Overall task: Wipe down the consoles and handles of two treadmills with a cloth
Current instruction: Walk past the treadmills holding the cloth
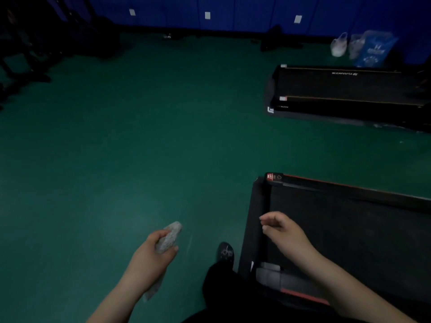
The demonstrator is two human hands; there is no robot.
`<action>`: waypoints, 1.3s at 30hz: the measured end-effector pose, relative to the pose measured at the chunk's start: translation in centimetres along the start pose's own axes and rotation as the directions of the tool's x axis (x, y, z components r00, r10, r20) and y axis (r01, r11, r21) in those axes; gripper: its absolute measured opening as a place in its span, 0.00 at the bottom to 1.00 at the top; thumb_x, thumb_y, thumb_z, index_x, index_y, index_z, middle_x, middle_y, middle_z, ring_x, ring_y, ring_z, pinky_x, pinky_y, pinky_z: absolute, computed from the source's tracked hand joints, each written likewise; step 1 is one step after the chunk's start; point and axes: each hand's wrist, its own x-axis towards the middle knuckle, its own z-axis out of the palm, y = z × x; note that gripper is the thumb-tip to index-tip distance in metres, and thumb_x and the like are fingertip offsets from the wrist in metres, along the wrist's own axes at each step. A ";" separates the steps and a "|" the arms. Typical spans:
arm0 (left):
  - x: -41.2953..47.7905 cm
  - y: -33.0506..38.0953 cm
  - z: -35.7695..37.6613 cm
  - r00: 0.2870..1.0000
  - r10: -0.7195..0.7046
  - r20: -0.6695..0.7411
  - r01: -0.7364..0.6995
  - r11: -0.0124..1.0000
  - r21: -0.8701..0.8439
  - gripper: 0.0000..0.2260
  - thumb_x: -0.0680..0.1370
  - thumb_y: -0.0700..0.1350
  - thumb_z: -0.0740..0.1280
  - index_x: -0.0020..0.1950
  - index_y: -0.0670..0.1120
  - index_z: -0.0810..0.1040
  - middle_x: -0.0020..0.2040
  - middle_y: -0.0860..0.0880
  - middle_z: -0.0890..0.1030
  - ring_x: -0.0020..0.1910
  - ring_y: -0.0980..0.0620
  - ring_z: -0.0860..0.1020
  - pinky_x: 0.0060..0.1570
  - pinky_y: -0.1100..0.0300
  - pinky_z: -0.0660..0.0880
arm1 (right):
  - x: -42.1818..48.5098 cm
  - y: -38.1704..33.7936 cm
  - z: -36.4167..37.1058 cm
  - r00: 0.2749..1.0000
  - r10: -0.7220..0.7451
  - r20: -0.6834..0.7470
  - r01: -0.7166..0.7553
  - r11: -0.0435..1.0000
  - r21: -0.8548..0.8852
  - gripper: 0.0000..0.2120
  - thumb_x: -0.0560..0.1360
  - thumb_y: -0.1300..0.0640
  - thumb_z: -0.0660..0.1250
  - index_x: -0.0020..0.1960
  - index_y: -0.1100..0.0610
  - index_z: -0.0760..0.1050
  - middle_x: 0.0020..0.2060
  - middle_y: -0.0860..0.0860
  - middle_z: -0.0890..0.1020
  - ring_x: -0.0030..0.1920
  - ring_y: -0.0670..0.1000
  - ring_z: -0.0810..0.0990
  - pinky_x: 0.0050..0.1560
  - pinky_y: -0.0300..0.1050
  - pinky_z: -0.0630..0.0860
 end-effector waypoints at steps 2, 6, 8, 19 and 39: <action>4.7 2.3 -1.7 1.000 0.025 -0.012 -0.025 1.000 0.005 0.17 0.73 0.46 0.72 0.60 0.52 0.75 0.50 0.53 0.80 0.46 0.53 0.77 0.43 0.62 0.68 | 4.2 -2.3 0.1 1.000 -0.008 0.001 0.008 1.000 -0.006 0.07 0.76 0.61 0.67 0.51 0.51 0.78 0.50 0.47 0.80 0.52 0.46 0.79 0.54 0.41 0.75; 12.9 7.8 -4.7 0.998 0.058 -0.002 -0.058 0.998 0.031 0.17 0.73 0.46 0.72 0.61 0.51 0.74 0.50 0.53 0.79 0.46 0.53 0.76 0.43 0.62 0.67 | 11.8 -7.2 -0.3 1.000 -0.020 -0.015 0.020 1.000 -0.006 0.08 0.76 0.60 0.67 0.51 0.49 0.77 0.50 0.46 0.80 0.51 0.48 0.79 0.53 0.41 0.75; 16.3 10.6 -5.9 0.996 0.089 0.002 -0.089 0.995 0.035 0.17 0.73 0.47 0.71 0.61 0.52 0.74 0.49 0.54 0.78 0.46 0.53 0.76 0.43 0.62 0.67 | 15.2 -9.6 -0.4 0.999 -0.042 -0.018 0.042 0.999 -0.018 0.08 0.75 0.61 0.67 0.51 0.49 0.77 0.49 0.46 0.81 0.51 0.49 0.80 0.54 0.42 0.75; 37.1 20.0 -11.4 0.983 0.163 0.083 -0.166 0.986 0.024 0.15 0.73 0.46 0.72 0.56 0.56 0.72 0.50 0.53 0.78 0.46 0.54 0.76 0.44 0.61 0.67 | 32.9 -17.3 0.6 0.978 -0.009 -0.209 0.019 0.999 0.044 0.10 0.74 0.66 0.68 0.47 0.52 0.77 0.45 0.46 0.81 0.44 0.46 0.78 0.45 0.27 0.72; 65.4 50.1 0.8 0.672 0.399 0.624 -0.619 0.765 0.177 0.14 0.73 0.45 0.72 0.55 0.55 0.73 0.52 0.54 0.78 0.49 0.54 0.77 0.45 0.62 0.68 | 50.1 -19.7 -11.4 0.630 0.389 -0.672 -0.086 0.895 0.438 0.07 0.76 0.65 0.66 0.50 0.54 0.78 0.47 0.51 0.82 0.48 0.48 0.80 0.43 0.32 0.74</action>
